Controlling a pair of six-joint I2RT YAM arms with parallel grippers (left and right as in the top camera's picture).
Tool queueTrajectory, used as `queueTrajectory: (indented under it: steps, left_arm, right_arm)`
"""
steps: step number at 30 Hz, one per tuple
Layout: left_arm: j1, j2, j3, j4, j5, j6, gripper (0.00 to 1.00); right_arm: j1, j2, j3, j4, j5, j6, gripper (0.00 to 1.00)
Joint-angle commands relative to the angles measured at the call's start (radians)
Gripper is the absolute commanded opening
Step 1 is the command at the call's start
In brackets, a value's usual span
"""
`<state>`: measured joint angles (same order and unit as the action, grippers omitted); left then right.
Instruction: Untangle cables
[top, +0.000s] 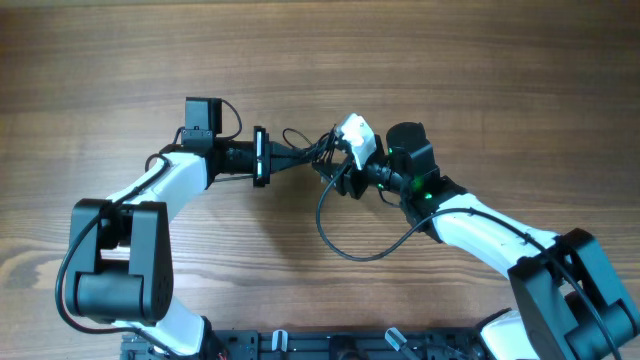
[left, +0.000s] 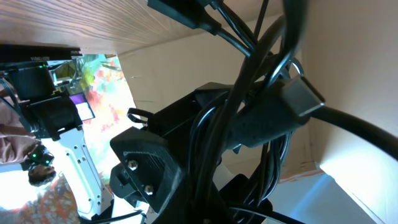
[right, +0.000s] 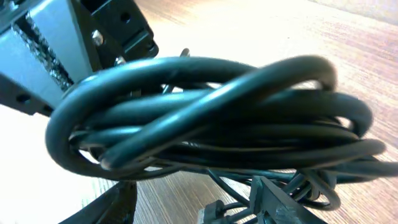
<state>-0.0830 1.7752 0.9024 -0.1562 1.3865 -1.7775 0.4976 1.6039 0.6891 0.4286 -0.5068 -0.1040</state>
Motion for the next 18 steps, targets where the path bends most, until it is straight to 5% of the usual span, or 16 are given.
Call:
queueTrajectory:
  steps: [1, 7, 18]
  left_arm:
    - [-0.005, -0.016, 0.001, 0.000, 0.045, 0.028, 0.04]
    - [-0.005, -0.016, 0.001, 0.000, 0.045, 0.043, 0.04]
    - [-0.005, -0.016, 0.001, 0.000, 0.045, 0.039, 0.04]
  right_arm:
    - [-0.005, -0.004, 0.009, 0.001, 0.002, -0.068, 0.58]
    - [-0.007, -0.004, 0.009, 0.008, 0.002, -0.106, 0.42]
    - [-0.006, -0.004, 0.009, 0.030, -0.042, -0.068, 0.50]
